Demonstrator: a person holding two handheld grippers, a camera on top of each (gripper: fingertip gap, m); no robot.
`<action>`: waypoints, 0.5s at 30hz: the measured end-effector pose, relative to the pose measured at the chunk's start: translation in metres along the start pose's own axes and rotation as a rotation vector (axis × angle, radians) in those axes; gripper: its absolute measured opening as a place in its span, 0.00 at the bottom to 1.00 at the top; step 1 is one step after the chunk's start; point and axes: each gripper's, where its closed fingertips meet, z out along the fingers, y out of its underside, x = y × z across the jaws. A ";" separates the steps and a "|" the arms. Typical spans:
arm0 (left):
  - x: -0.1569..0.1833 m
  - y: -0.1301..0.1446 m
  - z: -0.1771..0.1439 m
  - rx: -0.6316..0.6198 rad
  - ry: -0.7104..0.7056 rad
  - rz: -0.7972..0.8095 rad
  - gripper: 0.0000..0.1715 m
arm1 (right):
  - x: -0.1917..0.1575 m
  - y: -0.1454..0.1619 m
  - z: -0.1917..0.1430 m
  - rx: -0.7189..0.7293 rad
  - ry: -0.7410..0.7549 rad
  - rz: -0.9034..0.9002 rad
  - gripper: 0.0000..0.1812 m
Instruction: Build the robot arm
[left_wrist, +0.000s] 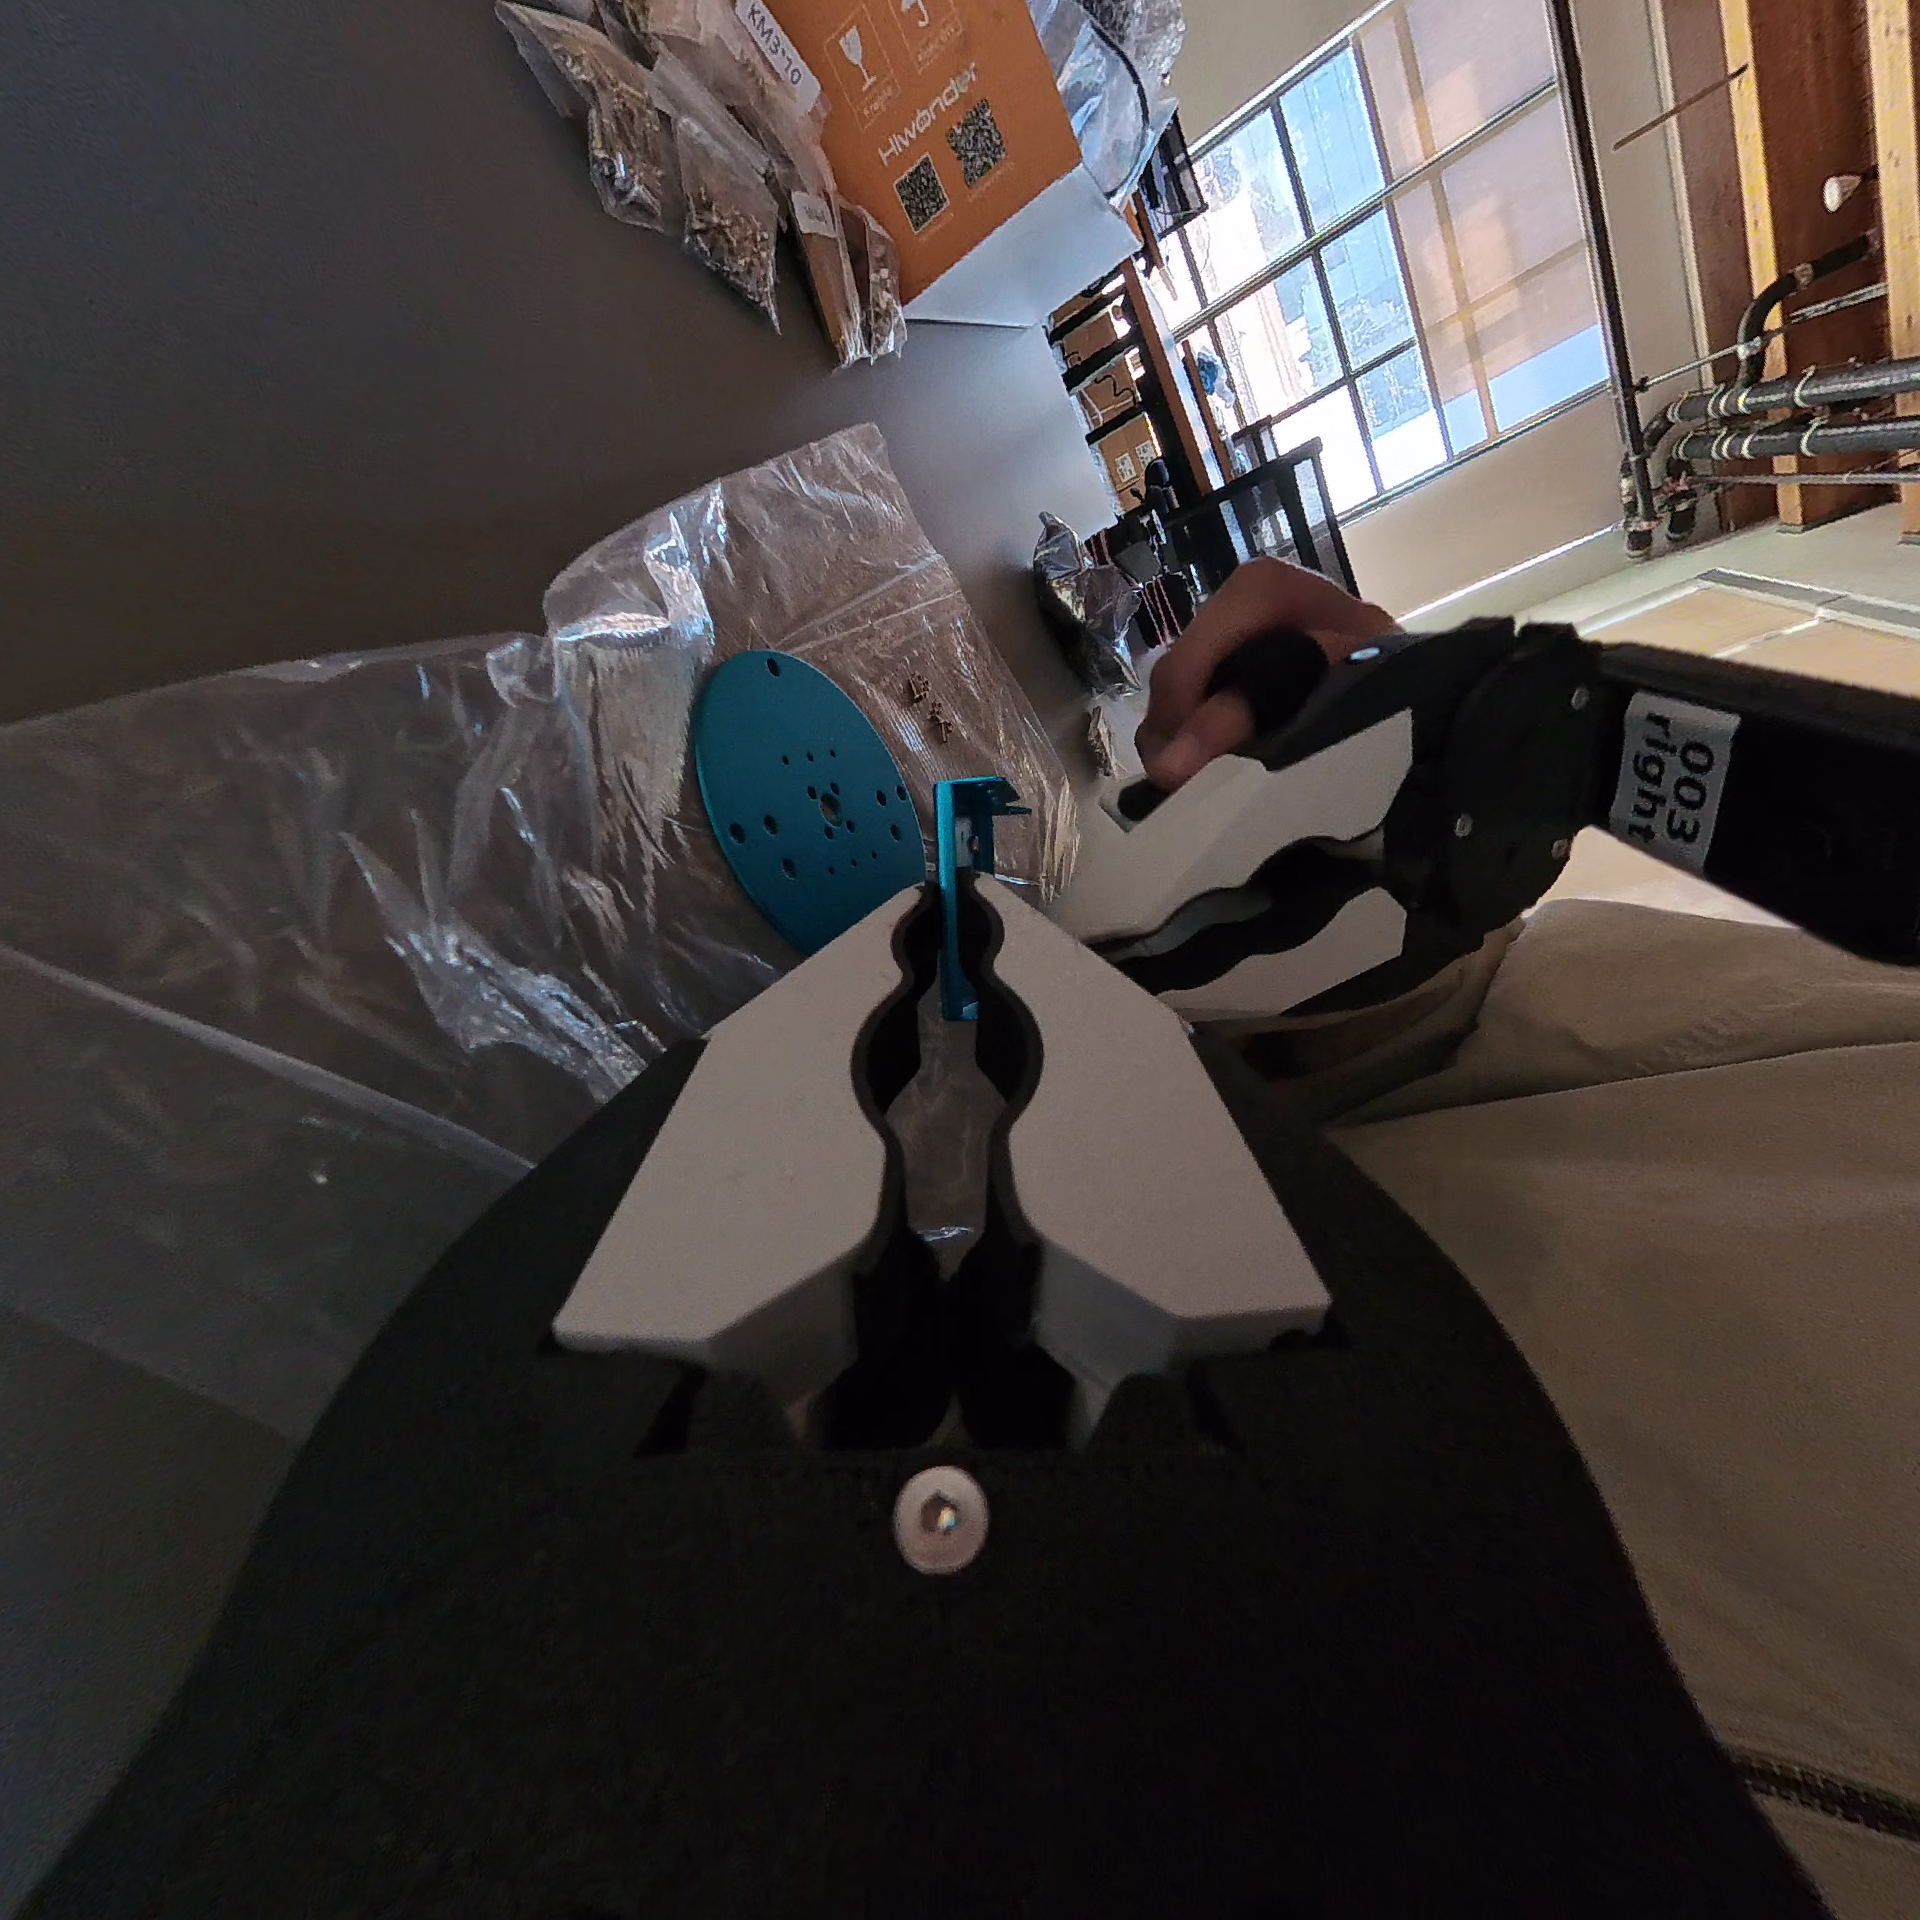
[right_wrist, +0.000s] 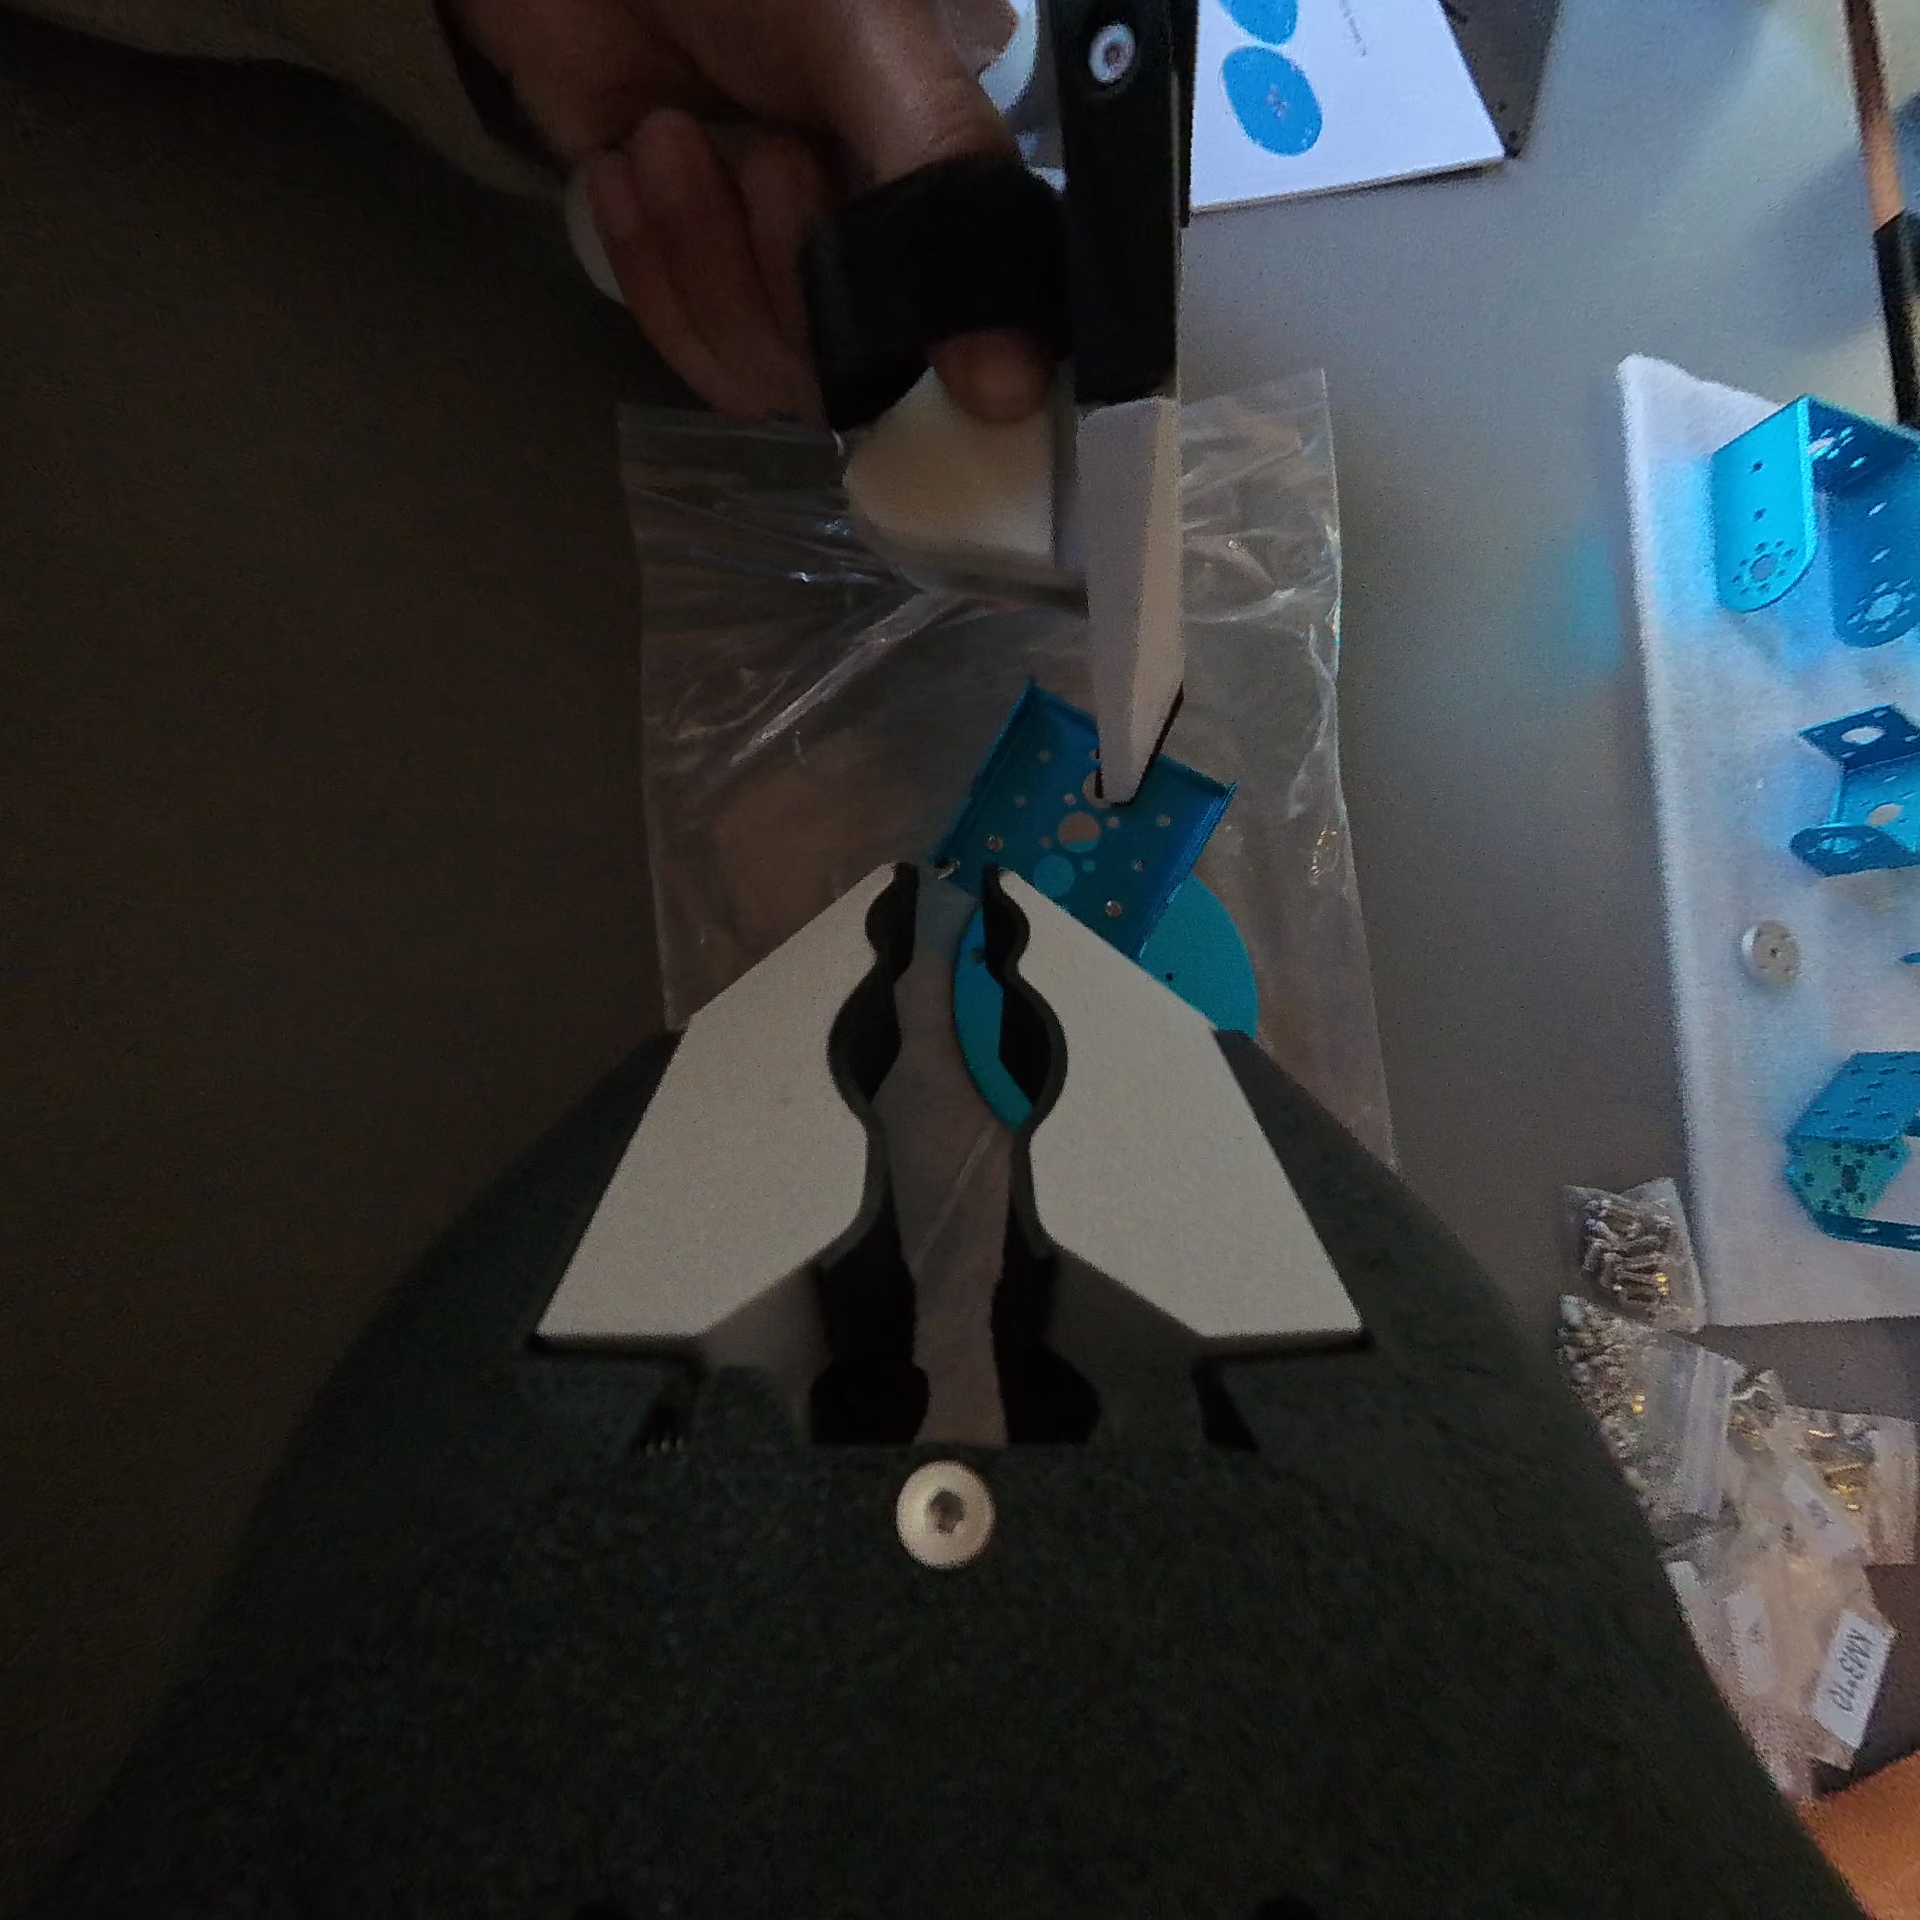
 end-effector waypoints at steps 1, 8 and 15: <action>0.000 0.000 0.000 0.001 0.004 -0.003 0.01 | -0.001 -0.002 0.000 0.009 0.011 -0.020 0.05; 0.004 0.001 0.001 -0.007 0.027 -0.012 0.01 | -0.007 0.000 0.004 -0.006 -0.024 -0.047 0.06; 0.003 0.001 0.000 -0.006 0.023 -0.012 0.01 | -0.001 0.001 0.004 -0.006 0.034 -0.099 0.02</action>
